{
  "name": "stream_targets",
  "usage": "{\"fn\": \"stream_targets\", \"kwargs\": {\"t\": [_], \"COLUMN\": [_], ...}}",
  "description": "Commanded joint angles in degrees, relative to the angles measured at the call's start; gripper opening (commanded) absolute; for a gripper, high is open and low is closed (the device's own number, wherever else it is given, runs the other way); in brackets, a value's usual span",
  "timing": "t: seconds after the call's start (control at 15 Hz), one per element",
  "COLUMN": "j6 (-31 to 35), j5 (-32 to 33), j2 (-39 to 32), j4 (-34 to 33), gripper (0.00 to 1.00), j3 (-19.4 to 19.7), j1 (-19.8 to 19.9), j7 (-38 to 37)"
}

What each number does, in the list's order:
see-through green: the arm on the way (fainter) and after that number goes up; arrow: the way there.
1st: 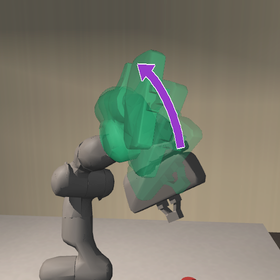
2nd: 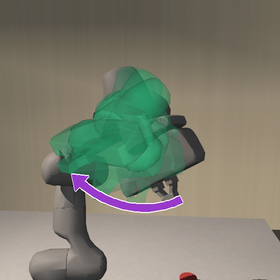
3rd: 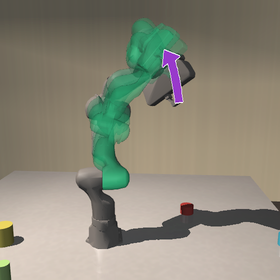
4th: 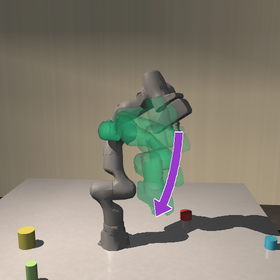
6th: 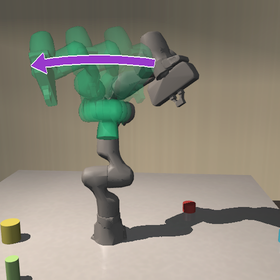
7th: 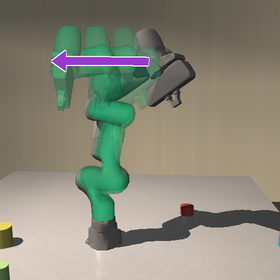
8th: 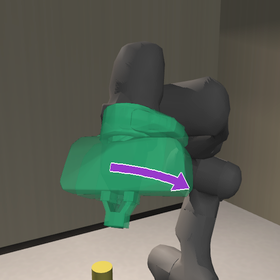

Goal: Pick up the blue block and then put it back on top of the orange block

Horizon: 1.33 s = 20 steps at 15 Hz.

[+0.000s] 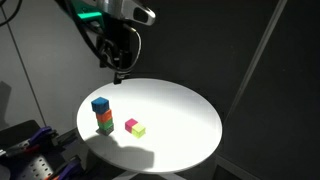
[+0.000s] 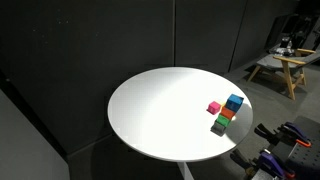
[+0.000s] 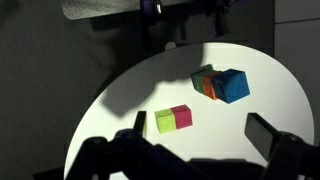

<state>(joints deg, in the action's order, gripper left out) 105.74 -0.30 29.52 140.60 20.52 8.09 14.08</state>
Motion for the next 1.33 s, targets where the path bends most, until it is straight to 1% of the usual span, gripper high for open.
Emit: {"fn": "stream_targets", "kwargs": {"t": [0.0, 0.67, 0.93, 1.27], "j6": [-0.08, -0.07, 0.85, 2.73], "j5": [-0.72, -0.72, 0.21, 1.48], "j2": [-0.32, -0.32, -1.01, -2.47], "j4": [-0.13, -0.14, -0.72, -1.47], "gripper": [1.0, 1.0, 1.0, 1.0], "j3": [-1.37, -1.37, -2.75, -5.56], "j1": [1.59, 1.58, 1.62, 1.52], "j7": [0.67, 0.67, -0.1, -1.79]}}
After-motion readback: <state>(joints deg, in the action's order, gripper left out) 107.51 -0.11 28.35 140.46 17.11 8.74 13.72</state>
